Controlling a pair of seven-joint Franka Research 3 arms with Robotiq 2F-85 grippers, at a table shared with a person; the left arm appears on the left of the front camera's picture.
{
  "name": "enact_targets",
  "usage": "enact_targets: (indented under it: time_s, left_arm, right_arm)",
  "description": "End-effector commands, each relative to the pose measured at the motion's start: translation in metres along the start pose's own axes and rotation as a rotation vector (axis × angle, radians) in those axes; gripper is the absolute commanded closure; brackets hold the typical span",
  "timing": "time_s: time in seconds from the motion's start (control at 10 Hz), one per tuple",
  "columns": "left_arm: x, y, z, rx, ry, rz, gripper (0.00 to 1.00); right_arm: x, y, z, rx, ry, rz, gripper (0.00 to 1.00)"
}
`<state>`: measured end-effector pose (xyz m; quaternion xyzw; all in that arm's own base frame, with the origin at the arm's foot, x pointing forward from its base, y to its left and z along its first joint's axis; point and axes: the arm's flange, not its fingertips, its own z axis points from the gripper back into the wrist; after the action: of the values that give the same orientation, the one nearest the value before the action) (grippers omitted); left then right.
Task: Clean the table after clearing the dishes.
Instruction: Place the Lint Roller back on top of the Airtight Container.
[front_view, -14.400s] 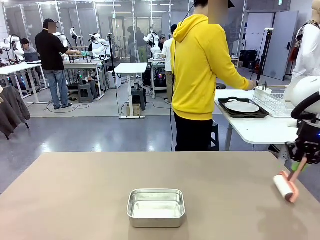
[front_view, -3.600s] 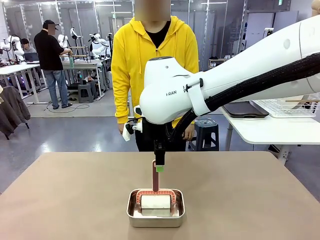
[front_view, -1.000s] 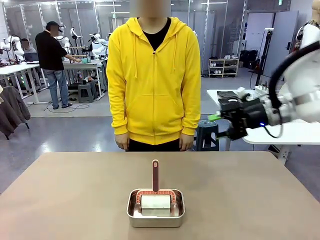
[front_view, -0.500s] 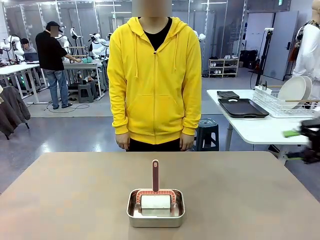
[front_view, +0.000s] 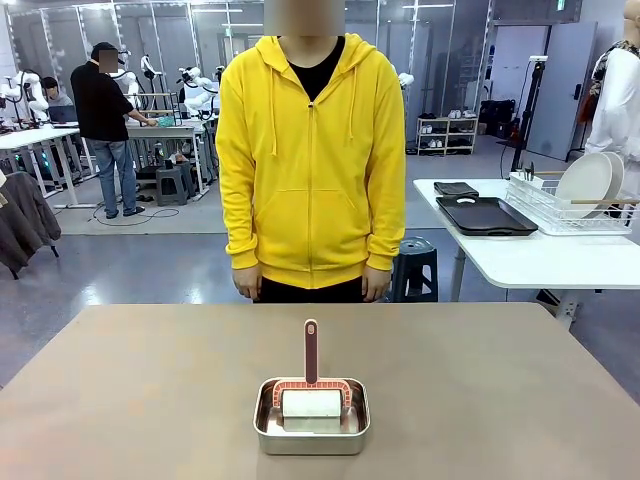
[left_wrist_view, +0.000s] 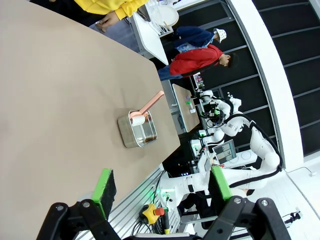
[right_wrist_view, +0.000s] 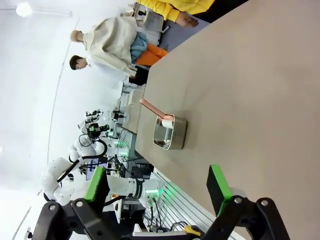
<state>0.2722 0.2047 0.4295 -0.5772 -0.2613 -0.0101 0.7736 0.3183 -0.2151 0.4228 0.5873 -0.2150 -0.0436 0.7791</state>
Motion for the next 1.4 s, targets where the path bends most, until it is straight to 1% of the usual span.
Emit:
enact_targets:
  time_s: [0.0,0.1,1.3]
  left_arm:
    - [-0.0011,-0.0014,0.0022,-0.01,-0.007,-0.004,0.05]
    - [-0.0011,-0.0014,0.0022,-0.01,-0.007,-0.004,0.05]
    - [-0.0011,-0.0014,0.0022,-0.01,-0.007,-0.004,0.05]
  right_arm:
    - [-0.0075,-0.0003,-0.0093,0.008,0.009,0.019,0.0]
    - [0.0,0.0,0.0,0.0,0.0,0.0,0.0]
    - [0.0,0.0,0.0,0.0,0.0,0.0,0.0]
